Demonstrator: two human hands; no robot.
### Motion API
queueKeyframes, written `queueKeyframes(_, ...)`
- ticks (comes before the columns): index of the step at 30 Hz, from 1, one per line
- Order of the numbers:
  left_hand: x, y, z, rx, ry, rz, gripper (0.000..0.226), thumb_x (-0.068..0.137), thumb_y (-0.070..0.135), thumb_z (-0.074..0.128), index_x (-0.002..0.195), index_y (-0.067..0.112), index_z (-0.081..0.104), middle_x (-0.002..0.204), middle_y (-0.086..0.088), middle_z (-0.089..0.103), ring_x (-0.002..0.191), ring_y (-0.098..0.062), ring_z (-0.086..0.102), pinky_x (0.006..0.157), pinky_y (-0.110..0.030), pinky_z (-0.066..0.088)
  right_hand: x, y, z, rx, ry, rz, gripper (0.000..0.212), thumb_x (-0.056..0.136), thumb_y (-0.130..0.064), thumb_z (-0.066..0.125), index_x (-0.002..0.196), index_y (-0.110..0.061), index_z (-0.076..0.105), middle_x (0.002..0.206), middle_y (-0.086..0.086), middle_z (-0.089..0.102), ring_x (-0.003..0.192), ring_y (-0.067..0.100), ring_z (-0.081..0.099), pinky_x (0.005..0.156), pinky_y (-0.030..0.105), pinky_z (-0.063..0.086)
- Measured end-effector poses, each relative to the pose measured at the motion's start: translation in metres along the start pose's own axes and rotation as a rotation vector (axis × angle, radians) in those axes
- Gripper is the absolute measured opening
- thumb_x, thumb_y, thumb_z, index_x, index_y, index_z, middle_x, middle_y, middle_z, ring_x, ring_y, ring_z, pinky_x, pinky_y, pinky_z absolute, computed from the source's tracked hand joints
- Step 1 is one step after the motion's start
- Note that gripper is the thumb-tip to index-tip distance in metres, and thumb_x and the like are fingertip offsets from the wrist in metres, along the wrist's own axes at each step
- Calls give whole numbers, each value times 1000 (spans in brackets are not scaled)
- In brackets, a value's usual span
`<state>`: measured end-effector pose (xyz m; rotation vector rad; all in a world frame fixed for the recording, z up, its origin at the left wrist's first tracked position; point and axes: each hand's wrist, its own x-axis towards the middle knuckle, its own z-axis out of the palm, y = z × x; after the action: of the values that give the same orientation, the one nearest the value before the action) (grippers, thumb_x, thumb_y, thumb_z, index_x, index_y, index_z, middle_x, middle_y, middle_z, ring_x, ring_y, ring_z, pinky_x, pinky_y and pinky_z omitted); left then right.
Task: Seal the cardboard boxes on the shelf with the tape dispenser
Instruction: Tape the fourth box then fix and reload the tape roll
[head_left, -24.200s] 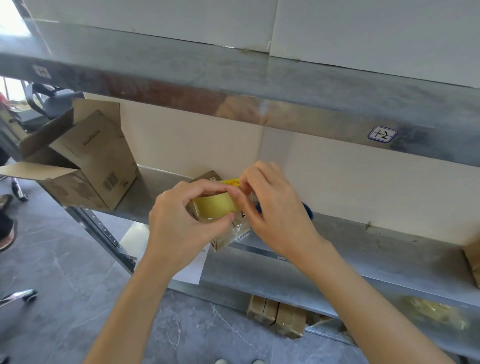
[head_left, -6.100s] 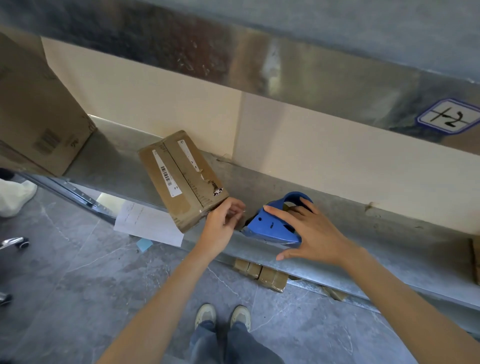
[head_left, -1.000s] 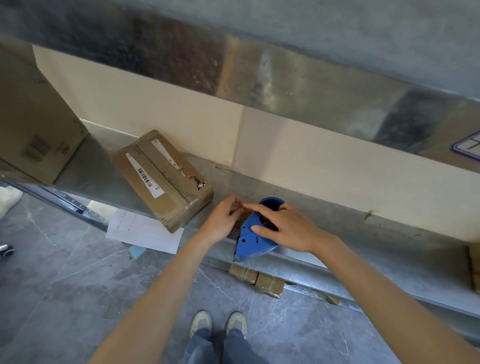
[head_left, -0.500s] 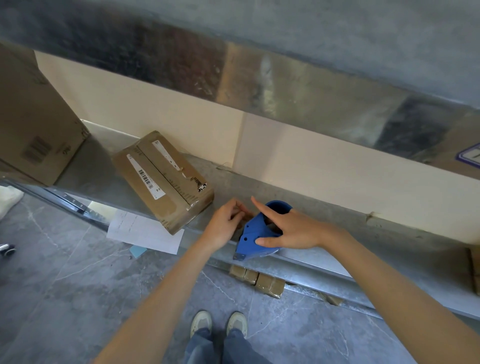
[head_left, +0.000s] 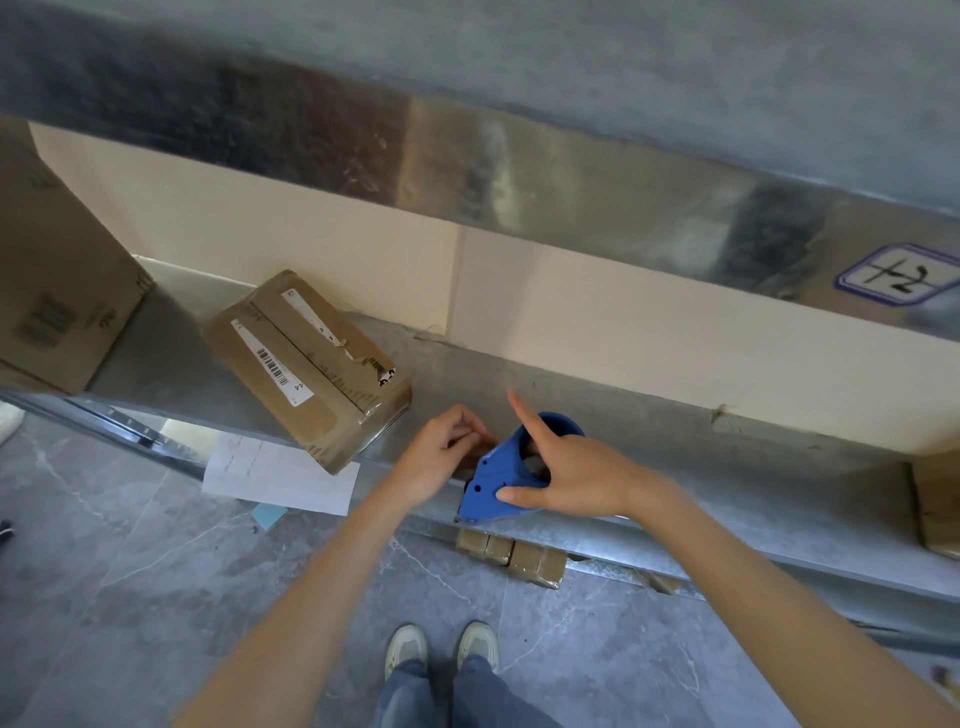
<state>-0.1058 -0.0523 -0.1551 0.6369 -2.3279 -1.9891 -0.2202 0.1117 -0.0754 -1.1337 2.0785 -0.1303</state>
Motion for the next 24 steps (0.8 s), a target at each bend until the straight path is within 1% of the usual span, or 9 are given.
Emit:
queueKeyframes(2,1,1,1,6,0,-5,9,101,0,48,100,-3,56,85,2,73,72,-2,69,64,-14,49,-2,-2,0,-9,83,9,97,83,-65,63,149,-41,-4,89,2,67,70,13,62,61,31,50)
queueKeyframes(4,0,2,3,2,-13,-14,9,101,-2,48,100,-5,56,80,3,70,64,0,65,57,-15,47,-4,-4,1,-27,186,8,77,79,-66,67,130,-31,22,86,-5,62,69,10,59,57,26,41)
queueKeyframes(5,0,2,3,5,-14,-14,8,101,-2,48,100,-5,56,79,3,70,63,0,64,56,-15,46,-5,-5,2,-22,219,7,70,77,-67,68,119,-30,26,83,-7,60,67,10,58,57,26,39)
queueKeyframes(7,0,1,3,11,-12,-8,8,101,-3,48,100,-6,55,78,2,68,62,0,63,55,-15,45,-6,-5,3,-11,246,8,67,74,-70,68,108,-30,27,79,-7,60,65,10,58,59,29,44)
queueKeyframes(11,0,-3,2,11,-3,-11,8,100,-3,49,97,0,55,80,-3,68,66,-1,63,60,-16,46,-10,0,11,-18,281,-16,50,86,-66,57,107,-30,28,76,-6,61,61,12,57,61,32,48)
queueKeyframes(15,1,-5,3,-4,-5,-17,9,100,-1,50,96,3,56,84,-3,68,71,1,64,65,-15,48,-10,11,12,23,264,-61,8,104,-26,39,111,-28,35,74,-3,60,61,17,54,61,35,44)
queueKeyframes(17,1,-5,2,11,-1,5,12,99,0,52,93,9,57,84,0,69,75,0,65,67,-17,48,-10,14,7,64,221,-72,17,103,-14,40,115,-26,40,77,-8,60,63,9,54,60,26,41)
queueKeyframes(20,2,-3,-1,28,-7,27,12,99,2,53,94,10,60,86,0,71,80,-8,68,67,-19,50,-10,17,0,155,124,-54,20,102,-12,49,114,-26,41,90,-22,59,75,-10,57,64,14,42)
queueKeyframes(24,2,2,-2,29,-35,55,12,100,1,53,94,9,61,84,1,71,71,-4,66,58,-16,48,-11,16,-3,158,66,-35,22,101,-15,52,114,-28,39,98,-7,64,82,7,62,70,26,48)
